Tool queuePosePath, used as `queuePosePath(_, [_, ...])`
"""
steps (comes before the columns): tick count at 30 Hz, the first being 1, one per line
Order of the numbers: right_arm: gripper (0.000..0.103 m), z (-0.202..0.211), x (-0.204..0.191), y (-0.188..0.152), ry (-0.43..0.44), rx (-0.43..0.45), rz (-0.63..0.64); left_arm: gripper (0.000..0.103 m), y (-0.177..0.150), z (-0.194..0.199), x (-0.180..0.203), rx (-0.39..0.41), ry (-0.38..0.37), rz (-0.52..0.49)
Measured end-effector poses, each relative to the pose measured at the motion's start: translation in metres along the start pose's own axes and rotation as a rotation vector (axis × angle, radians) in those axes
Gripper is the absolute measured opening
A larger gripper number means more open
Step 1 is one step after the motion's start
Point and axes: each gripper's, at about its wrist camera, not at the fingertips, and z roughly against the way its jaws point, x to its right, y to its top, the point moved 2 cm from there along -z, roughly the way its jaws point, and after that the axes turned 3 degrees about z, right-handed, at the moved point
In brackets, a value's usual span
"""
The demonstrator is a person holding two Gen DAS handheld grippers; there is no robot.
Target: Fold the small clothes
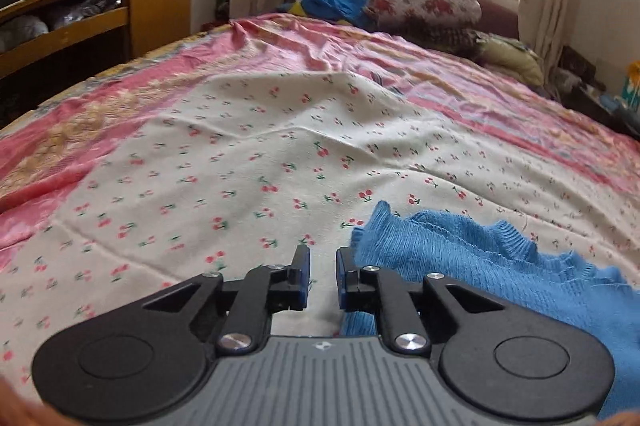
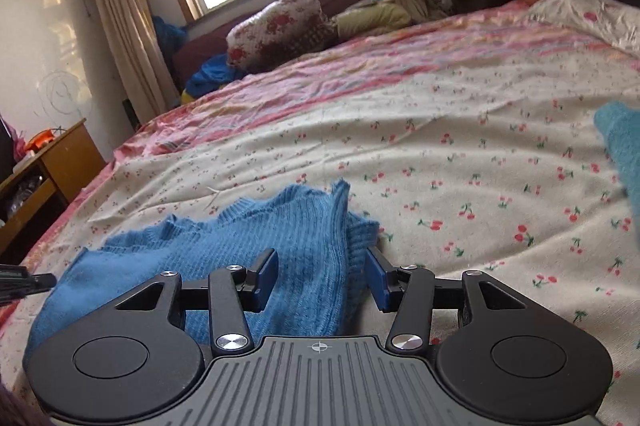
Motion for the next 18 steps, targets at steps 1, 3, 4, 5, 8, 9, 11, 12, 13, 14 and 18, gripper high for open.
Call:
queuePosePath(1, [0.048, 0.003, -0.003, 0.001, -0.005, 0.013, 0.015, 0.021, -0.003, 0.007, -0.001, -0.002, -0.011, 0.007])
queuePosePath(3, [0.048, 0.008, -0.009, 0.002, 0.006, 0.03, 0.035, 0.021, -0.012, 0.019, -0.001, -0.007, -0.036, 0.01])
queuePosePath(4, [0.048, 0.009, -0.013, 0.002, 0.02, 0.03, 0.044, 0.021, -0.018, 0.026, 0.001, -0.003, -0.044, 0.004])
queuePosePath(5, [0.048, 0.009, -0.016, 0.0, 0.033, 0.027, 0.053, 0.021, -0.024, 0.031, 0.003, 0.003, -0.049, -0.005])
queuePosePath(8, [0.046, 0.002, -0.022, -0.008, 0.038, -0.008, 0.083, 0.021, -0.042, 0.036, 0.009, -0.005, -0.037, -0.04])
queuePosePath(9, [0.044, -0.003, -0.022, -0.013, 0.02, -0.035, 0.094, 0.021, -0.047, 0.032, 0.01, -0.021, -0.019, -0.053])
queuePosePath(11, [0.044, -0.01, -0.018, -0.02, -0.025, -0.052, 0.118, 0.023, -0.056, 0.024, 0.009, -0.055, 0.007, -0.06])
queuePosePath(12, [0.044, -0.008, -0.018, -0.019, -0.038, -0.048, 0.126, 0.024, -0.059, 0.025, 0.008, -0.045, 0.01, -0.062])
queuePosePath(13, [0.044, -0.006, -0.018, -0.018, -0.045, -0.048, 0.124, 0.024, -0.059, 0.026, 0.009, -0.038, 0.015, -0.071])
queuePosePath(14, [0.044, -0.003, -0.018, -0.016, -0.046, -0.046, 0.115, 0.024, -0.059, 0.026, 0.01, -0.035, 0.02, -0.076])
queuePosePath(18, [0.044, 0.013, -0.027, -0.012, -0.065, -0.006, 0.128, 0.024, -0.061, 0.028, 0.01, -0.02, 0.021, -0.077])
